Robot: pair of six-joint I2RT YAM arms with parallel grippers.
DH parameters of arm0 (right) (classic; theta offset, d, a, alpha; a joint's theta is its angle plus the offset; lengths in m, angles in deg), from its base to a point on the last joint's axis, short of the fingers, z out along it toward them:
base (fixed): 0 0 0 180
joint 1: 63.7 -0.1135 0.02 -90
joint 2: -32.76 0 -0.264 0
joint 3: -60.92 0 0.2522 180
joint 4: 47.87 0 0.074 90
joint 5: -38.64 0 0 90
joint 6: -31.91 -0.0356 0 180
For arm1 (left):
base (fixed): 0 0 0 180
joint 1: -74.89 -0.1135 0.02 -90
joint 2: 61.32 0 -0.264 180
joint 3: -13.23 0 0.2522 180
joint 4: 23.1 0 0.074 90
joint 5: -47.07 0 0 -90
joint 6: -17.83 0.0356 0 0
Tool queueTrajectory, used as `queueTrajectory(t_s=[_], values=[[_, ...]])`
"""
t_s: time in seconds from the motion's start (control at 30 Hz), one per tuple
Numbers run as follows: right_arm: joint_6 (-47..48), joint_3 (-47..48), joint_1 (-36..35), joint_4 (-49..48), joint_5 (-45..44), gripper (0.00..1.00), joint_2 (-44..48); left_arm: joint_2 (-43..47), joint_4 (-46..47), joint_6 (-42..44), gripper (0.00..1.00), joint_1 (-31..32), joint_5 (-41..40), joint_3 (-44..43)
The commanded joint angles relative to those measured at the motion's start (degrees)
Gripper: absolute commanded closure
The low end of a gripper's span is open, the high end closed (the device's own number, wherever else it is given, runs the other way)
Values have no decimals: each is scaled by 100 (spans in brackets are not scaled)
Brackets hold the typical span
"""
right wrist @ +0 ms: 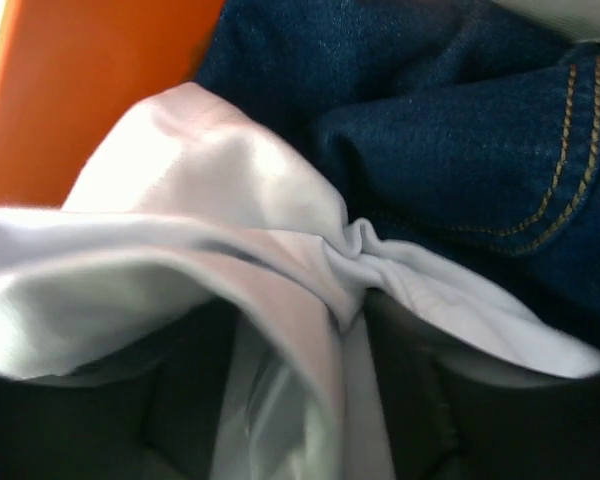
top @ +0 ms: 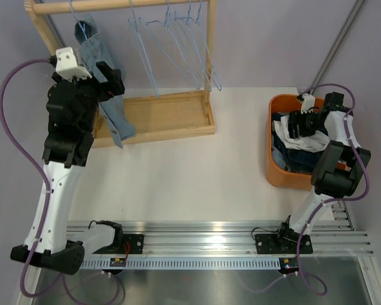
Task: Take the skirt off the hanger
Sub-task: Place the skirt in the bin.
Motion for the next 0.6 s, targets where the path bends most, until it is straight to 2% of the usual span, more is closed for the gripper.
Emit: queueTrajectory(t_s=[0.0,0.07,0.1,0.2,0.37,0.57], values=[[346,-66,84,715,-651,30,377,-541,498,-364,2,-487,-212,-674],[425,84,146,917,-589,21,563,-780,612,-741,5,-925,-11,-1078],[451,259,172,979,-511,1,712,-894,630,-874,6,-1085,78,-1201],[504,594,269,1190,-370,1,906,-1404,683,-1411,12,-1630,429,-1624],[531,700,331,1226,-132,0,1222,-1914,1200,-2148,16,-2210,1096,-1730],[364,-107,331,470,561,1,2065,-2213,1263,-2405,20,-2282,1195,-1975]])
